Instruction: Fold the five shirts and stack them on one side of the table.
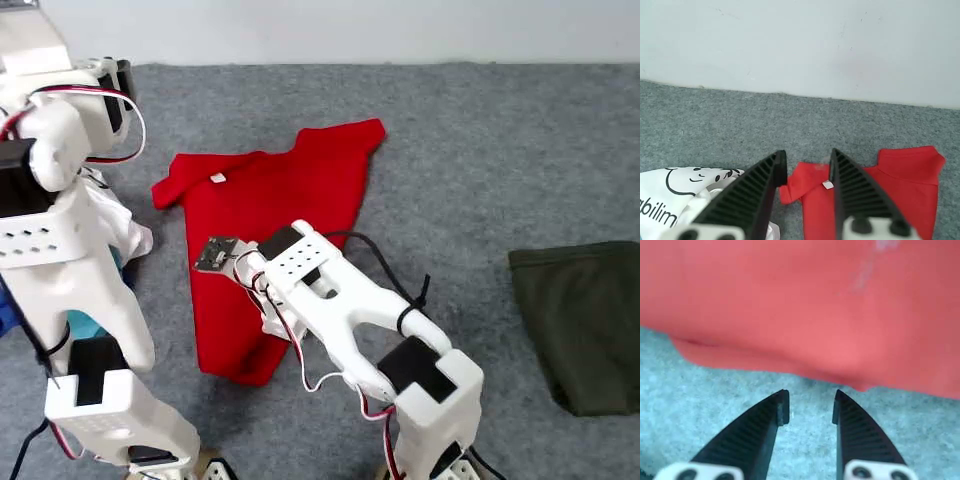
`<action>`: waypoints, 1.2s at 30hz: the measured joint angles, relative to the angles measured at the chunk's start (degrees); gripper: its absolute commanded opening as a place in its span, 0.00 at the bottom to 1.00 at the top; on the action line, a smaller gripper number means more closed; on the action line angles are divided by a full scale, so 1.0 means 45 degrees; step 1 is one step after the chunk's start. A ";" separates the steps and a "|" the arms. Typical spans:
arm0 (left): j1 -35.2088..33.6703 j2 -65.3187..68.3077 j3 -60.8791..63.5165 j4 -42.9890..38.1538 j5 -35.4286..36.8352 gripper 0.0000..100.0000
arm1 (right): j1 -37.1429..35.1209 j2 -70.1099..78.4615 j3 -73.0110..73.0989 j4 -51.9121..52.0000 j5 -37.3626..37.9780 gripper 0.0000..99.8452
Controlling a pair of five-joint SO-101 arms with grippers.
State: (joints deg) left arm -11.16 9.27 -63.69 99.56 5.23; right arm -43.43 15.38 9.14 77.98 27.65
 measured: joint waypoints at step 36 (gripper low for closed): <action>-0.1582 -0.0039 0.0000 0.0000 0.0000 0.15 | 0.0000 0.3223 -0.3009 0.0801 0.0801 0.01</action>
State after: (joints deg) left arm -18.29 9.10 -63.69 99.56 5.23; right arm -43.43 29.89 -4.40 81.58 31.25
